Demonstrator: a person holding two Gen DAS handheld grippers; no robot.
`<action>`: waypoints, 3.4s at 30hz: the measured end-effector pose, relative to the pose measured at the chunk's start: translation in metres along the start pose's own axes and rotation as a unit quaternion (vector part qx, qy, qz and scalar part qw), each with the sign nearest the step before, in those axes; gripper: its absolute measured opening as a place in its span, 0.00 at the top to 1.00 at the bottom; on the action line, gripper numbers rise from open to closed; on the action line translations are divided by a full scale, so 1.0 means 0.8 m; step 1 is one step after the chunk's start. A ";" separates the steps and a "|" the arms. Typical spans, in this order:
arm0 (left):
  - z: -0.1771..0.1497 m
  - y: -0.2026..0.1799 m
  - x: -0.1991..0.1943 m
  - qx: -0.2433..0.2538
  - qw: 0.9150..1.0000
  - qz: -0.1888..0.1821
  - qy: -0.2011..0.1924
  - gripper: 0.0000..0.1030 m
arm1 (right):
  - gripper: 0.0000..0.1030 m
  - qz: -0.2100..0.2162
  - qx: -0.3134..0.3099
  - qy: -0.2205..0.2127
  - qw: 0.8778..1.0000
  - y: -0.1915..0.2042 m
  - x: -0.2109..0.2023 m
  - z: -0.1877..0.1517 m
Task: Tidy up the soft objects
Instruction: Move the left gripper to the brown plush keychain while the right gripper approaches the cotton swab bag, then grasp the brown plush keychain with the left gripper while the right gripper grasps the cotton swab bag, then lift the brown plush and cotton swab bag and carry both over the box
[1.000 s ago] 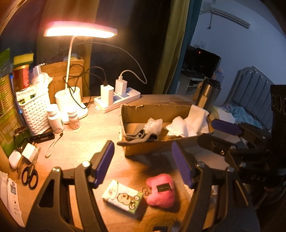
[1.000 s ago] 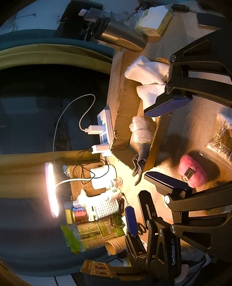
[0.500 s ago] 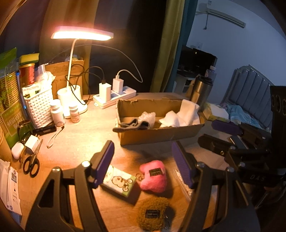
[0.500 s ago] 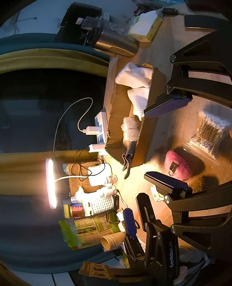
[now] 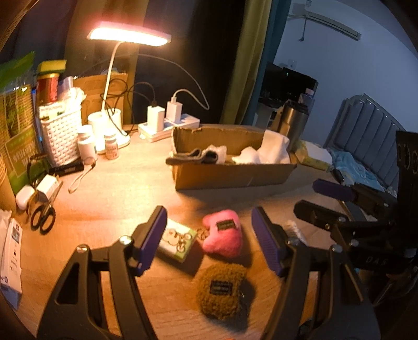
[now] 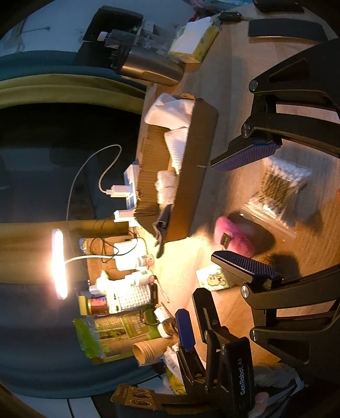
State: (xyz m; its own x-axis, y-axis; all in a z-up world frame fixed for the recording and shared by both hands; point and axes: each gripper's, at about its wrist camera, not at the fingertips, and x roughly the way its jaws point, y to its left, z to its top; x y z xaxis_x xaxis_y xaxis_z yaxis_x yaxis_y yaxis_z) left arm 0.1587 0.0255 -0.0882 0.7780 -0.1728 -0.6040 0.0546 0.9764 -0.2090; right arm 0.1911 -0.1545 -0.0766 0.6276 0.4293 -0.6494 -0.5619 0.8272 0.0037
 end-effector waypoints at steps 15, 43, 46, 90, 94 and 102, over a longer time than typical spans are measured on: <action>-0.059 0.007 0.013 0.001 0.999 -0.002 0.042 0.33 | 0.35 -0.006 0.012 0.040 0.999 0.008 0.020 -0.050; -0.099 -0.031 0.064 0.058 0.992 -0.002 0.114 0.22 | 0.22 -0.019 0.053 0.071 0.996 -0.022 0.058 -0.081; -0.099 -0.032 0.065 0.063 0.992 0.004 0.112 0.22 | 0.22 -0.019 0.055 0.072 0.996 -0.023 0.060 -0.082; -0.064 -0.028 0.039 0.066 0.996 -0.010 0.064 0.52 | 0.31 -0.011 0.044 0.052 0.998 -0.023 0.046 -0.050; -0.050 -0.031 0.038 0.070 0.996 -0.010 0.056 0.52 | 0.31 -0.012 0.047 0.045 0.998 -0.031 0.041 -0.043; -0.021 -0.041 0.041 0.078 0.996 -0.011 0.042 0.52 | 0.31 -0.016 0.053 0.028 0.998 -0.051 0.032 -0.023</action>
State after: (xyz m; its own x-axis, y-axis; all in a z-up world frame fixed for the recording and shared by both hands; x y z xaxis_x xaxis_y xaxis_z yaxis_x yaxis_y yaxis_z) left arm 0.1716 -0.0146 -0.1142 0.7208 -0.1985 -0.6642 0.1734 0.9793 -0.1045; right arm 0.2199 -0.1839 -0.1077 0.6118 0.3846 -0.6912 -0.4809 0.8747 0.0611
